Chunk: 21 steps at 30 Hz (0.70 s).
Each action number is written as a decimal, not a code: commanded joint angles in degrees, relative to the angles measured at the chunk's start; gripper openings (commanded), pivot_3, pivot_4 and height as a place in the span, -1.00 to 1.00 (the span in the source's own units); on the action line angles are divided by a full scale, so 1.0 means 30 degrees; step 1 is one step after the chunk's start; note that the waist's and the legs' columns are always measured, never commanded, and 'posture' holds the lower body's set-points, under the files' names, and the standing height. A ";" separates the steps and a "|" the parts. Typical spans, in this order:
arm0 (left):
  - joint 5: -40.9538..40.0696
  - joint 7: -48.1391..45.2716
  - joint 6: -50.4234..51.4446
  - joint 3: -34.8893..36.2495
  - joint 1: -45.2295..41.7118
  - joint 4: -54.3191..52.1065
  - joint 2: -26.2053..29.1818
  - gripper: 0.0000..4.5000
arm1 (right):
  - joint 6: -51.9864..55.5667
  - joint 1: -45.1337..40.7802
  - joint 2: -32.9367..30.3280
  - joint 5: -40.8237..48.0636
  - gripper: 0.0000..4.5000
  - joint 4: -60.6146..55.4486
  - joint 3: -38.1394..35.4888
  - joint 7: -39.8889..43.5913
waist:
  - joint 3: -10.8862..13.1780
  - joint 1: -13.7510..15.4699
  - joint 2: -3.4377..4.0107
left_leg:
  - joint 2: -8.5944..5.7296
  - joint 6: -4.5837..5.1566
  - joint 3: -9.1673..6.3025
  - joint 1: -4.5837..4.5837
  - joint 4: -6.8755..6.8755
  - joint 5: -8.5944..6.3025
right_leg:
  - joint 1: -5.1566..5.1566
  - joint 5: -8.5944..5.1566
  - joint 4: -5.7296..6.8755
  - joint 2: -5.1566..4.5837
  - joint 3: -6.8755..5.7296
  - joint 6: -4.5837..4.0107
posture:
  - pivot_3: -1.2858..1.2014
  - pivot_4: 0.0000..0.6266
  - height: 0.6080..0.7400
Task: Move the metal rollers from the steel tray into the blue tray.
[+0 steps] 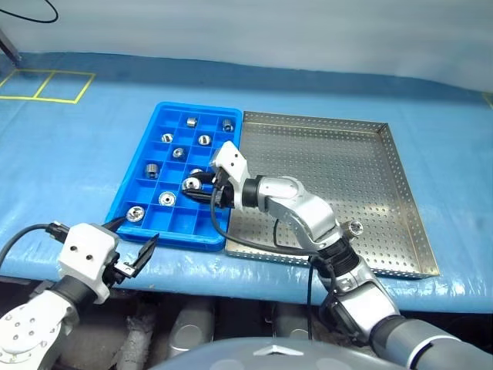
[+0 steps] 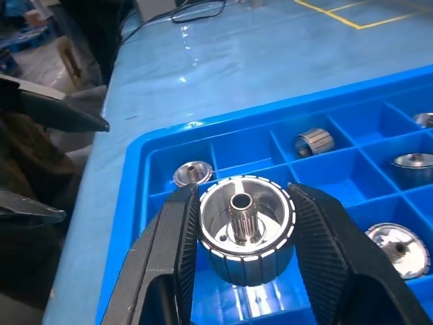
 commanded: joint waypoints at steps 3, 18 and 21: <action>-0.0130 0.0161 -0.0220 0.0325 -0.0195 -0.0848 0.0003 0.69 | 0.0174 0.0236 0.0117 0.0261 -0.24 -0.0553 0.0539 0.0469 | 0.0001 0.0027 0.0001 | 0.0000 -0.0015 -0.0019 -0.0001 0.0000 0.0008 | 0.0004 -0.0004 0.0006 0.0002 -0.0017 -0.0004 | 0.22 -0.52 1.00; -0.0119 0.0108 0.0199 -0.0195 -0.1384 -0.0405 0.0347 0.69 | 0.0853 0.0741 0.0415 0.0332 -0.24 0.0103 0.0966 0.0628 | 0.0001 0.0011 0.0002 | 0.0002 -0.0051 -0.0053 -0.0005 -0.0008 0.0021 | 0.0007 -0.0008 0.0010 0.0005 -0.0047 -0.0010 | 0.20 -0.52 1.00; -0.0095 0.0061 0.0213 -0.0453 -0.1706 -0.0244 0.0443 0.69 | 0.0533 0.0753 0.0488 0.0179 0.34 0.0146 0.0808 0.0390 | 0.0001 -0.0005 0.0002 | 0.0001 -0.0056 -0.0059 -0.0005 -0.0009 0.0023 | 0.0008 -0.0008 0.0011 0.0006 -0.0054 -0.0012 | 0.19 -0.52 1.00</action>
